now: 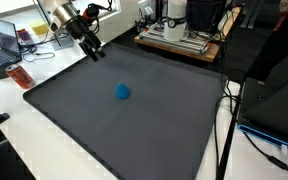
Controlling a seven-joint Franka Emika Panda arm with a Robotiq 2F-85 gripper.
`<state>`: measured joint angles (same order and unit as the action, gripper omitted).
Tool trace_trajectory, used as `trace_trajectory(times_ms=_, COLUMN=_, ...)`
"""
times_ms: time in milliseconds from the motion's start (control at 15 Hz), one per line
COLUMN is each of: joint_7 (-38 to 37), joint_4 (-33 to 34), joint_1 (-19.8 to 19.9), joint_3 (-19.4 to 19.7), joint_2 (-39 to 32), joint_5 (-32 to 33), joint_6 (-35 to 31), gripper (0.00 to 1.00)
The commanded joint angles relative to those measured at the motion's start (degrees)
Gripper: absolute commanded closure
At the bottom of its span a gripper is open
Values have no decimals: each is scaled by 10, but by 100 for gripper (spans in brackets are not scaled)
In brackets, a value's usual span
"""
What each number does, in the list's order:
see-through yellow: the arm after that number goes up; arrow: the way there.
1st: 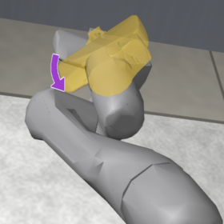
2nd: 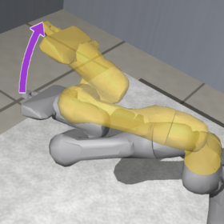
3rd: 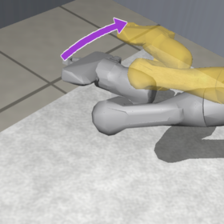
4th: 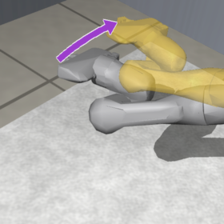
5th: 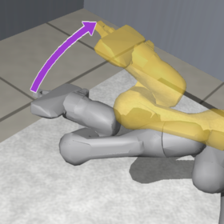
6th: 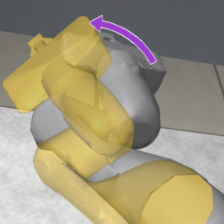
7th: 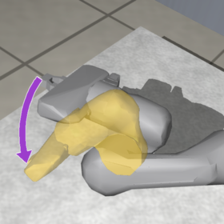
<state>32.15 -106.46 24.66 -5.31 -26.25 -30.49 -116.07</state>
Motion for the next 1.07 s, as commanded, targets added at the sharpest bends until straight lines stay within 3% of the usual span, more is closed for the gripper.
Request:
trace_trajectory(times_ms=0, joint_7=87, joint_4=-140, joint_1=-8, joint_3=16, joint_2=87, joint_5=-81, joint_6=-62, gripper=0)
trace_trajectory(times_ms=333, joint_7=184, joint_4=-290, joint_1=-45, joint_3=44, joint_2=184, joint_5=-176, joint_6=-152, gripper=0)
trace_trajectory(times_ms=600, joint_7=210, joint_4=-390, joint_1=-110, joint_3=52, joint_2=267, joint_5=-235, joint_6=-299, gripper=0)
trace_trajectory(times_ms=800, joint_7=190, joint_4=-435, joint_1=-162, joint_3=45, joint_2=307, joint_5=-259, joint_6=-407, gripper=0)
trace_trajectory(times_ms=867, joint_7=186, joint_4=-446, joint_1=-157, joint_3=19, joint_2=315, joint_5=-267, joint_6=-443, gripper=0)
trace_trajectory(times_ms=1000, joint_7=164, joint_4=-463, joint_1=-179, joint_3=2, joint_2=326, joint_5=-274, joint_6=-512, gripper=0)
